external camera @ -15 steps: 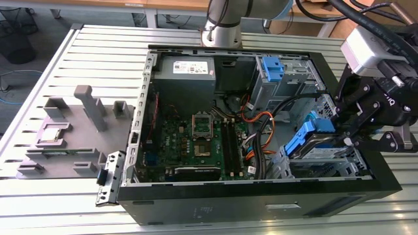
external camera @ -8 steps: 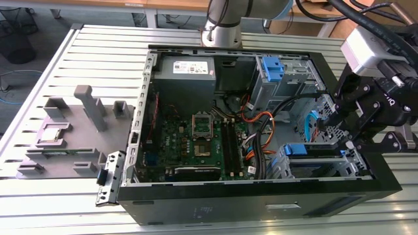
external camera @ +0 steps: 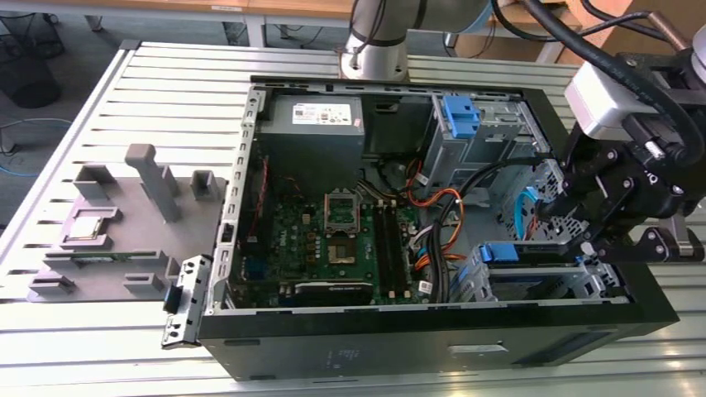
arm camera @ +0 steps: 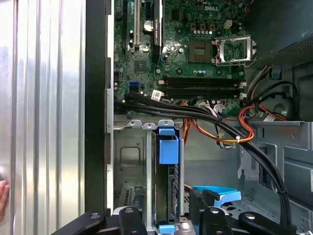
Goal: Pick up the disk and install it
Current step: 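Insert the disk into the insertion slot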
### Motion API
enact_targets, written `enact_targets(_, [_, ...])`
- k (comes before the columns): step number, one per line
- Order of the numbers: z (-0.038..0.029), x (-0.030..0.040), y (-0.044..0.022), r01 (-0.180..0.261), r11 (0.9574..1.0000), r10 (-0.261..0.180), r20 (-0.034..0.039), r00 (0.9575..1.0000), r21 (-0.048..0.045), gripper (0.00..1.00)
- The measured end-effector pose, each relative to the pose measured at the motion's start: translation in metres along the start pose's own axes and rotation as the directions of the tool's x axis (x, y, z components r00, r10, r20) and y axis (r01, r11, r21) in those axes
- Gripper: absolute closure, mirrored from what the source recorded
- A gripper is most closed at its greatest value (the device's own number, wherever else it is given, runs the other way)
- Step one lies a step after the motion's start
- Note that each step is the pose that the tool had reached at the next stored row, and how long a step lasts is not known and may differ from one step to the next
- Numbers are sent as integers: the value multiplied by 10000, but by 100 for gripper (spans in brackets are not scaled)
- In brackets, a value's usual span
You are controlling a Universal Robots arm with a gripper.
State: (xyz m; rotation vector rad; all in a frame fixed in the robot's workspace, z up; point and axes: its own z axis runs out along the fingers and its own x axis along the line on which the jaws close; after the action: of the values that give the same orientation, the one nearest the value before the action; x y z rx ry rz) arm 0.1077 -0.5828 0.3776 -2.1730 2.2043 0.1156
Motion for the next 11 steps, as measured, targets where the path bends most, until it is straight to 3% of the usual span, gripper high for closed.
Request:
enact_targets(7, [94, 8, 31, 7, 10000, -7, 0, 10000, 83, 52])
enact_targets(11, [105, 9, 33, 7, 10000, -7, -2, 10000, 87, 52])
